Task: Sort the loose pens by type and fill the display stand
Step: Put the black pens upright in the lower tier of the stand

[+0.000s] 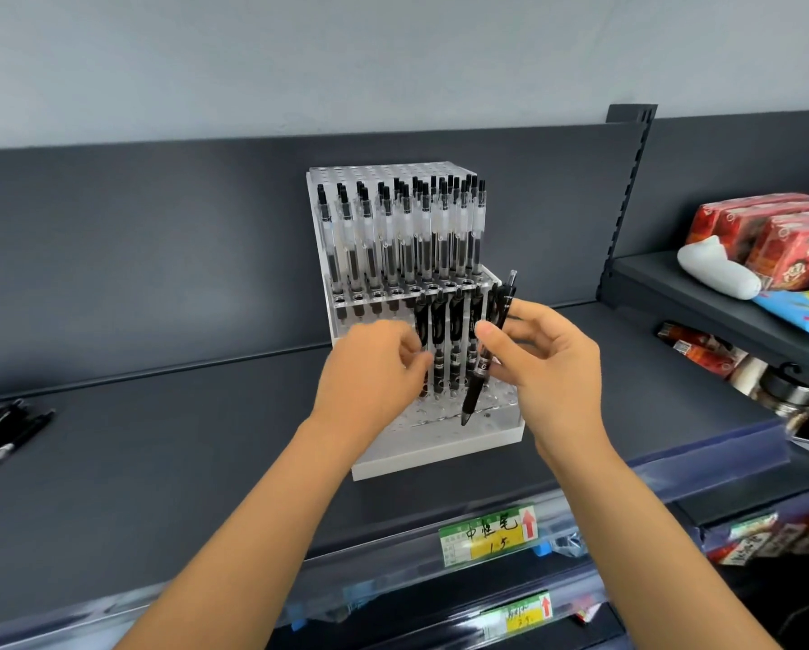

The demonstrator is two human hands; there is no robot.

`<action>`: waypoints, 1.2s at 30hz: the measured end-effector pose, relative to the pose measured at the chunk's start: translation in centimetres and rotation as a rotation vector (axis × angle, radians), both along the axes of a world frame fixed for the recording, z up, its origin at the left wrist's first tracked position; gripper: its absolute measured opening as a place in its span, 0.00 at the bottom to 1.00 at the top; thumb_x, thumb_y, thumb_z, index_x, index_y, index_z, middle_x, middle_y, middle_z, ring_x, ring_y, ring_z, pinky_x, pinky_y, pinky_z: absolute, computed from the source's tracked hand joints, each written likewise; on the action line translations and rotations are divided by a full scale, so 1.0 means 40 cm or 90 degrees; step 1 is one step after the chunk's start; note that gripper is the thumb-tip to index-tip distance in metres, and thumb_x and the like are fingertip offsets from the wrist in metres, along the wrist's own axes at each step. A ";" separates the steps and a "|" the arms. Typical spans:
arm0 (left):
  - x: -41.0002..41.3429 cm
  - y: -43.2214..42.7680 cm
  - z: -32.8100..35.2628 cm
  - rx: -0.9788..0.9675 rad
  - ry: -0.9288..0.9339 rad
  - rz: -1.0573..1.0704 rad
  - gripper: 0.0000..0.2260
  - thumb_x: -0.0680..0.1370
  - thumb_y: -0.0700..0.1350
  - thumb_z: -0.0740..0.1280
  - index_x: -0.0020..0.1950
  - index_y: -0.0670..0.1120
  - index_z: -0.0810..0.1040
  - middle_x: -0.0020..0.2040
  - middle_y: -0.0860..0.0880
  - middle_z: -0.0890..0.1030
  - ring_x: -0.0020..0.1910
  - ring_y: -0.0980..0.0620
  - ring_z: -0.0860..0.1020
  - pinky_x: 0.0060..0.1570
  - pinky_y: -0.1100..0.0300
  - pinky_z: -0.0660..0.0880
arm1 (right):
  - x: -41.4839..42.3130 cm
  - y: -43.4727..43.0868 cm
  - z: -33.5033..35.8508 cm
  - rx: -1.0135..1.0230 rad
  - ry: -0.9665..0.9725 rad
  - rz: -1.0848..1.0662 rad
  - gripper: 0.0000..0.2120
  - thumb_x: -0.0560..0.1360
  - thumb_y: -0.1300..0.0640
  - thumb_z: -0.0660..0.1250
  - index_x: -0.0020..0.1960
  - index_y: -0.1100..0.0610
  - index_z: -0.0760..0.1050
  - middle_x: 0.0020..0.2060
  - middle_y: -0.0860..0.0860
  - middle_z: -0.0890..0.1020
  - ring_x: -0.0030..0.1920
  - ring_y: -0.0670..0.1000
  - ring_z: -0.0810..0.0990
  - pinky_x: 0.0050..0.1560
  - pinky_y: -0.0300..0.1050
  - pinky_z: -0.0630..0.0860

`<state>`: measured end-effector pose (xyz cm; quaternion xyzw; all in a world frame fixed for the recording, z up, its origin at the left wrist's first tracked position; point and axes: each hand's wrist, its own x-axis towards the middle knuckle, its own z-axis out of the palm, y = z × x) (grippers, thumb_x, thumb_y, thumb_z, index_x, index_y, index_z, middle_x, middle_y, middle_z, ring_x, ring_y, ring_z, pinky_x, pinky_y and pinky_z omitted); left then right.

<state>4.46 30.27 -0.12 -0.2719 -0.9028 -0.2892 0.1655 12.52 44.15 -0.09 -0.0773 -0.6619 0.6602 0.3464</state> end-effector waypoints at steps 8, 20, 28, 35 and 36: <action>0.030 -0.013 0.051 0.175 -0.067 -0.250 0.08 0.73 0.42 0.74 0.50 0.45 0.81 0.40 0.54 0.84 0.39 0.60 0.81 0.43 0.69 0.77 | -0.044 -0.032 0.038 0.078 0.027 0.026 0.12 0.70 0.60 0.75 0.53 0.55 0.80 0.35 0.41 0.80 0.37 0.45 0.79 0.43 0.44 0.80; -0.014 -0.027 -0.026 0.175 -0.028 0.002 0.06 0.77 0.46 0.69 0.53 0.47 0.76 0.43 0.57 0.78 0.35 0.63 0.73 0.40 0.68 0.72 | -0.009 -0.002 -0.021 0.474 -0.118 -0.078 0.15 0.76 0.52 0.68 0.63 0.51 0.76 0.47 0.41 0.77 0.50 0.42 0.76 0.54 0.39 0.74; -0.015 -0.013 -0.074 0.051 -0.055 0.085 0.07 0.78 0.49 0.67 0.54 0.50 0.77 0.48 0.57 0.81 0.48 0.54 0.78 0.44 0.59 0.71 | 0.021 0.011 -0.047 0.564 -0.172 -0.067 0.16 0.77 0.51 0.66 0.65 0.51 0.74 0.51 0.41 0.77 0.52 0.40 0.72 0.53 0.32 0.66; 0.000 -0.019 -0.078 -0.021 -0.019 0.107 0.09 0.78 0.52 0.66 0.56 0.51 0.76 0.50 0.56 0.81 0.51 0.52 0.79 0.45 0.57 0.73 | 0.037 0.004 -0.054 0.625 -0.219 -0.040 0.19 0.78 0.49 0.63 0.68 0.50 0.71 0.59 0.45 0.78 0.60 0.45 0.74 0.56 0.34 0.66; 0.006 -0.028 -0.076 -0.045 -0.001 0.107 0.09 0.78 0.53 0.65 0.56 0.51 0.76 0.50 0.56 0.81 0.51 0.53 0.79 0.44 0.58 0.73 | 0.042 0.001 -0.054 0.637 -0.221 -0.036 0.19 0.78 0.48 0.63 0.68 0.49 0.71 0.59 0.45 0.78 0.61 0.45 0.74 0.55 0.33 0.65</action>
